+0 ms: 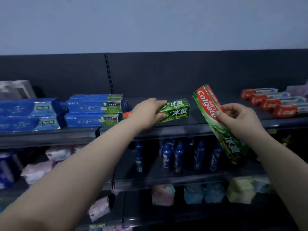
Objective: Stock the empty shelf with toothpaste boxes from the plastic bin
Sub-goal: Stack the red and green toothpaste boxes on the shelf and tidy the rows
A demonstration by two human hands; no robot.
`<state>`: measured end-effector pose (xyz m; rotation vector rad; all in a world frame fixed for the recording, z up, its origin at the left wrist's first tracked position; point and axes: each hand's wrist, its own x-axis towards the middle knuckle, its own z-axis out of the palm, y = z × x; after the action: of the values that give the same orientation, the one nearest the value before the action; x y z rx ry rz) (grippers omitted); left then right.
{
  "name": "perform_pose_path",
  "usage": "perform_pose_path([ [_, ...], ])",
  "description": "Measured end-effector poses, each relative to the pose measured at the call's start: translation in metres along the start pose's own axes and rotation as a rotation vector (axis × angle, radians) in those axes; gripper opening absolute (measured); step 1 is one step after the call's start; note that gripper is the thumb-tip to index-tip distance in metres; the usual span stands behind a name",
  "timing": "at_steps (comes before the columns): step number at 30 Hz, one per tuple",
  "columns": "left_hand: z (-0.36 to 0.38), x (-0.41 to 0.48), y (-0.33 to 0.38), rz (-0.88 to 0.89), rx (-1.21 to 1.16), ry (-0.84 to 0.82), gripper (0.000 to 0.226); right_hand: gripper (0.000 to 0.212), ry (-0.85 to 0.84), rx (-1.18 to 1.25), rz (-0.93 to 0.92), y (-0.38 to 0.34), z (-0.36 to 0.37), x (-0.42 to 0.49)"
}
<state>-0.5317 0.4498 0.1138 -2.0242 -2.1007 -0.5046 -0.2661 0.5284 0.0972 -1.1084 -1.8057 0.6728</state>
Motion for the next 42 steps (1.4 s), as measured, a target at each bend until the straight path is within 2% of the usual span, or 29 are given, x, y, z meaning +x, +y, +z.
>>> perform_pose_path([
  [4,0.014,0.044,-0.01,-0.045,0.018,-0.061,0.056,0.014,-0.048,-0.056,-0.104,0.005,0.008,0.06],
  [9,0.038,0.054,-0.025,-0.085,0.058,-0.216,0.057,0.038,-0.157,-0.193,-0.226,0.0,0.032,0.113],
  [11,0.05,0.056,-0.034,-0.12,0.057,-0.218,0.056,0.039,-0.248,-0.198,-0.284,-0.005,0.054,0.139],
  [17,0.057,0.029,-0.039,-0.134,0.002,-0.08,0.05,0.043,-0.501,-0.348,-0.448,-0.028,0.128,0.16],
  [23,0.047,-0.005,-0.046,-0.141,-0.04,0.373,0.036,0.047,-0.644,-0.525,-0.585,-0.049,0.187,0.158],
  [28,0.043,-0.017,-0.057,-0.176,-0.072,0.374,0.037,0.053,-0.778,-0.406,-0.451,-0.04,0.199,0.14],
  [30,0.042,-0.018,-0.06,-0.147,-0.097,0.353,0.038,0.05,-0.729,-0.352,-0.401,-0.039,0.188,0.13],
  [35,0.037,-0.022,-0.062,-0.054,-0.13,0.298,0.043,0.047,-0.465,-0.302,-0.369,-0.04,0.156,0.087],
  [42,0.044,-0.043,-0.036,0.147,-0.206,0.22,0.049,0.059,-0.221,-0.499,-0.266,-0.024,0.108,-0.017],
])
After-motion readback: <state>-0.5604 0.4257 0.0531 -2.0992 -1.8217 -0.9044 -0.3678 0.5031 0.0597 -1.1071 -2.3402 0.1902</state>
